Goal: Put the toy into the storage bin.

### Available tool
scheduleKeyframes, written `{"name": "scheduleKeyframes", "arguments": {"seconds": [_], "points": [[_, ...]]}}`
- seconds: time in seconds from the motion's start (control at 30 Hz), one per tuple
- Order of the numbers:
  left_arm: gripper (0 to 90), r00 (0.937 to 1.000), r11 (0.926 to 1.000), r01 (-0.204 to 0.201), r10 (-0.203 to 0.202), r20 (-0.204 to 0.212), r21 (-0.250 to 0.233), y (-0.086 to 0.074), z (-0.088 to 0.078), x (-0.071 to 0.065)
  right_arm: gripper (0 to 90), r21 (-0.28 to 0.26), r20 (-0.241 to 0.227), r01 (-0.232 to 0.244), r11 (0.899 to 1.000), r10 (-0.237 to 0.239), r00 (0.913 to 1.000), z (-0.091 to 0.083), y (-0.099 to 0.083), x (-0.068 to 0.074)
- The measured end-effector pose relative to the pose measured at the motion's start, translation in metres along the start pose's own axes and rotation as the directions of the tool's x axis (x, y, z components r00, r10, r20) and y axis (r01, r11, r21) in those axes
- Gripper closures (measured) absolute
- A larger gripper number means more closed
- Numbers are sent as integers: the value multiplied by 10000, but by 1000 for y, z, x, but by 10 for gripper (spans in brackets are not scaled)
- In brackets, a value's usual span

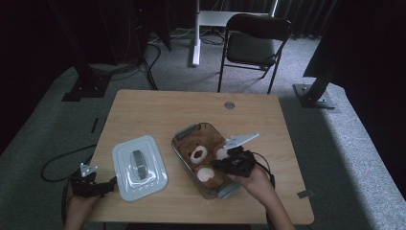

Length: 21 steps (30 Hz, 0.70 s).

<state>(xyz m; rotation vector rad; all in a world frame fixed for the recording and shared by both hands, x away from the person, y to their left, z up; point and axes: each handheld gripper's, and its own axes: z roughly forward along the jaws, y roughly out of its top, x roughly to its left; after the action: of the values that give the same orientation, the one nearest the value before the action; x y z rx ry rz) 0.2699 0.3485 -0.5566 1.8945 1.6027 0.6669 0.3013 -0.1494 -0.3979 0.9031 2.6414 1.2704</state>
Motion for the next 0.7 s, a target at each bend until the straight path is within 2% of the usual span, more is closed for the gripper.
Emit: {"name": "scheduleKeyframes", "arguments": {"seconds": [0.13,0.27,0.47,0.7], "points": [[6,10000,10000,-9,9,-4,1,0,0,0,898,-678,738,-489,9965,539,9958,-25,-7,-17],[6,10000,10000,12,-12,0,-3,0,0,0,896,-838,1003,-921,9922,1004,9899,-36,-17,-31],[6,10000,10000,9,-9,-5,-17,0,0,0,895,-259,1182,-1067,9939,1091,9870,-23,-24,-38],[6,10000,10000,6,-6,-4,-16,0,0,0,897,363,1309,-1021,9941,966,9867,-3,-21,-44]]}}
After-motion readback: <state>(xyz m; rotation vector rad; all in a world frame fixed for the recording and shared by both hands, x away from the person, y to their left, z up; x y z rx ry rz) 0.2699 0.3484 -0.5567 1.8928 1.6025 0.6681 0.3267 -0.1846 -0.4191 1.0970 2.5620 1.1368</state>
